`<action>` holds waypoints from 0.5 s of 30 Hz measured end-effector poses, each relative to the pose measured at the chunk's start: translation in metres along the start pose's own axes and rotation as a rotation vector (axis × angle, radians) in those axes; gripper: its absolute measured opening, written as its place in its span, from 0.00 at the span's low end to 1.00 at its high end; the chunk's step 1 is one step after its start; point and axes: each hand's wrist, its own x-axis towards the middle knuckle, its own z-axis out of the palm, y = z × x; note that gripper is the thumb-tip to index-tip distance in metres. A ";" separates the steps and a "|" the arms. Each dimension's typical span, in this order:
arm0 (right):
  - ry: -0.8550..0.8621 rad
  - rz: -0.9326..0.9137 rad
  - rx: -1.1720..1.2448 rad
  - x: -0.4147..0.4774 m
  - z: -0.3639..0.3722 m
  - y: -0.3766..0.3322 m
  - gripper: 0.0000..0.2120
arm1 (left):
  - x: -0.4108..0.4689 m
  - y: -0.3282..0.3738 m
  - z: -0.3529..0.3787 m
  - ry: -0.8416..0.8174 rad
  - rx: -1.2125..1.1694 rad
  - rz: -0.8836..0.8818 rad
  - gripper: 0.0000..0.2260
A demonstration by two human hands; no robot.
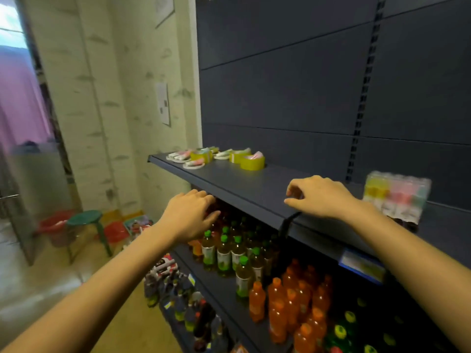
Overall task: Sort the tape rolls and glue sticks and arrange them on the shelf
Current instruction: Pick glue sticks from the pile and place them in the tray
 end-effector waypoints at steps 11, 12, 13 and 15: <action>-0.025 0.050 0.046 0.125 0.056 -0.085 0.11 | 0.033 -0.125 0.046 -0.003 -0.019 -0.021 0.18; -0.029 0.057 0.050 0.135 0.060 -0.086 0.11 | 0.039 -0.131 0.051 0.000 -0.029 -0.019 0.18; -0.034 0.068 0.051 0.144 0.064 -0.086 0.10 | 0.045 -0.137 0.057 0.002 -0.042 -0.015 0.18; -0.043 0.101 0.048 0.163 0.072 -0.083 0.10 | 0.059 -0.147 0.069 0.000 -0.062 0.001 0.19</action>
